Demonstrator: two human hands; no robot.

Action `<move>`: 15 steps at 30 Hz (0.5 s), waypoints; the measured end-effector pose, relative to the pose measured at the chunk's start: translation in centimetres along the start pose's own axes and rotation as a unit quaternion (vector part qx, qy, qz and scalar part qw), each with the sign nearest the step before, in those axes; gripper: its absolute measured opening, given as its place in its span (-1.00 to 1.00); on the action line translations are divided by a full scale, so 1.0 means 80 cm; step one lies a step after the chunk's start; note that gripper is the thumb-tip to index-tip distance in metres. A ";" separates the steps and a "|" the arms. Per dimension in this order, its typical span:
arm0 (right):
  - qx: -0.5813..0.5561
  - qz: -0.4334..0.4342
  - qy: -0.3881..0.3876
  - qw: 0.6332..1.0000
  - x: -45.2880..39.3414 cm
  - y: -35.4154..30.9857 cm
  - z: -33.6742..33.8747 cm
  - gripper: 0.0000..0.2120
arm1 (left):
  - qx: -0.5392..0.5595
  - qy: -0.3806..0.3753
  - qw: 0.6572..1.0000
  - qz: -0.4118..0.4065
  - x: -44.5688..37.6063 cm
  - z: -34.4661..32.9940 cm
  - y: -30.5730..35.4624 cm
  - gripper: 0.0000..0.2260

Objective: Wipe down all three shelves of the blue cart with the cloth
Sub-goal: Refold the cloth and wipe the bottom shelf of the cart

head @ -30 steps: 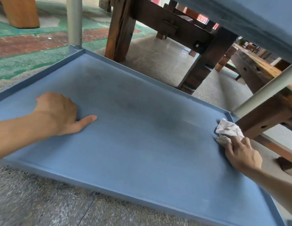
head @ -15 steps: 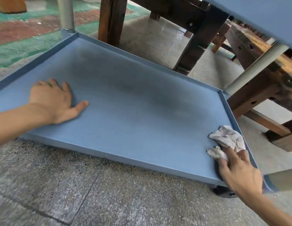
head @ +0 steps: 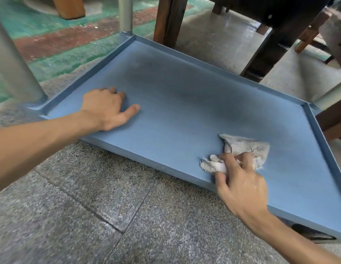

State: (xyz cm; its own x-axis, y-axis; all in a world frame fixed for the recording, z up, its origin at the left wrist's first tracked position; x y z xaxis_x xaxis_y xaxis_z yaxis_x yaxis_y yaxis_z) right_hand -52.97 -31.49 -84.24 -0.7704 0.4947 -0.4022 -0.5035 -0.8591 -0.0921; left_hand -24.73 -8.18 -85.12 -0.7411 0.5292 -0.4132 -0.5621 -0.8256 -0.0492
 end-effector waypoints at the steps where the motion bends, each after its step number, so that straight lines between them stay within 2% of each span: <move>1: -0.022 0.023 0.001 0.999 -0.001 -0.021 -0.003 -0.73 | 0.007 -0.004 1.000 0.002 0.000 0.001 -0.001 -0.21; 4: -0.091 0.087 -0.006 0.992 -0.004 -0.088 -0.016 -0.70 | 0.045 -0.012 0.999 0.029 0.000 0.008 -0.014 -0.17; 7: -0.135 0.146 -0.019 0.980 -0.014 -0.148 -0.028 -0.70 | 0.127 -0.093 0.983 0.097 -0.004 0.009 -0.030 -0.07; 9: -0.147 0.181 -0.035 0.972 -0.025 -0.184 -0.037 -0.67 | 0.256 -0.145 0.938 0.183 -0.011 0.013 -0.038 -0.08; 11: -0.165 0.214 -0.053 0.961 -0.037 -0.227 -0.048 -0.65 | 0.377 -0.143 0.879 0.254 -0.015 0.021 -0.047 -0.14; 12: -0.180 0.230 -0.061 0.954 -0.041 -0.252 -0.053 -0.65 | 0.401 -0.126 0.865 0.273 -0.014 0.024 -0.055 -0.16; 13: -0.197 0.243 -0.067 0.947 -0.046 -0.274 -0.057 -0.67 | 0.406 -0.106 0.865 0.275 -0.013 0.026 -0.060 -0.18; 15: -0.231 0.271 -0.072 0.932 -0.052 -0.319 -0.067 -0.73 | 0.377 -0.067 0.891 0.244 -0.008 0.031 -0.069 -0.22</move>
State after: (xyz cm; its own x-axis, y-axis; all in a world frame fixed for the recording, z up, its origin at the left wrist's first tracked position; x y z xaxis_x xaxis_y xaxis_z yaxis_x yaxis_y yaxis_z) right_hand -34.84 -12.34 -85.09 -0.9237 -0.0438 -0.3806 0.1708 -0.9363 -0.3068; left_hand -22.06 -3.44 -82.29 -0.9735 0.2036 -0.1037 -0.2107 -0.6241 0.7524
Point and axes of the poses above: each hand's wrist, its own x-axis away from the middle knuckle, its own z-axis out of the back of the hand, y = z × x, the point moved 5 cm from there along -x, towards the middle knuckle, and after that the axes turned 15 degrees about y, right-handed, at the moved point
